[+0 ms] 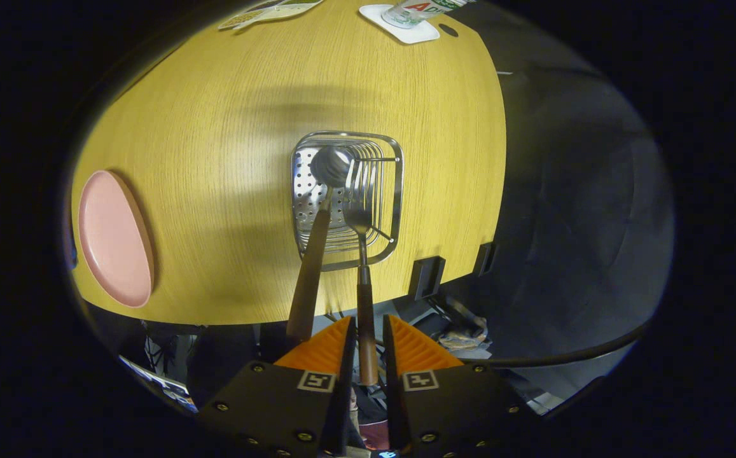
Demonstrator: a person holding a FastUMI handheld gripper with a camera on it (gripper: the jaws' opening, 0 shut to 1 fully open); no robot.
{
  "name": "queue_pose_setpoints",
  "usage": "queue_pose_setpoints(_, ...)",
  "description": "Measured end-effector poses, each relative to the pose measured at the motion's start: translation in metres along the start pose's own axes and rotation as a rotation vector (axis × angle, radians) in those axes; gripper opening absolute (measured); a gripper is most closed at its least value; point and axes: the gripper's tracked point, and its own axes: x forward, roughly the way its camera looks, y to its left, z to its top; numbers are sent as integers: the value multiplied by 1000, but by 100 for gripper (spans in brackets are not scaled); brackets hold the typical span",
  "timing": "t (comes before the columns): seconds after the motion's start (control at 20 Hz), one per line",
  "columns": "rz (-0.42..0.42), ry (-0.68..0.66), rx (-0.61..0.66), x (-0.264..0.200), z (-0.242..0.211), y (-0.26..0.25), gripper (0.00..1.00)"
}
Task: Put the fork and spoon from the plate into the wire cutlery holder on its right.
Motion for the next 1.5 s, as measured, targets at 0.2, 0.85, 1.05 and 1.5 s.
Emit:
queue_pose_setpoints(0.2, 29, -34, 42, -5, 5, 3, 60)
queue_pose_setpoints(0.85, 46, -128, 86, -20, 18, -2, 60)
queue_pose_setpoints(1.05, 51, -180, 139, -34, 21, -11, 59)
queue_pose_setpoints(1.5, 136, -624, 394, -119, 72, -36, 59)
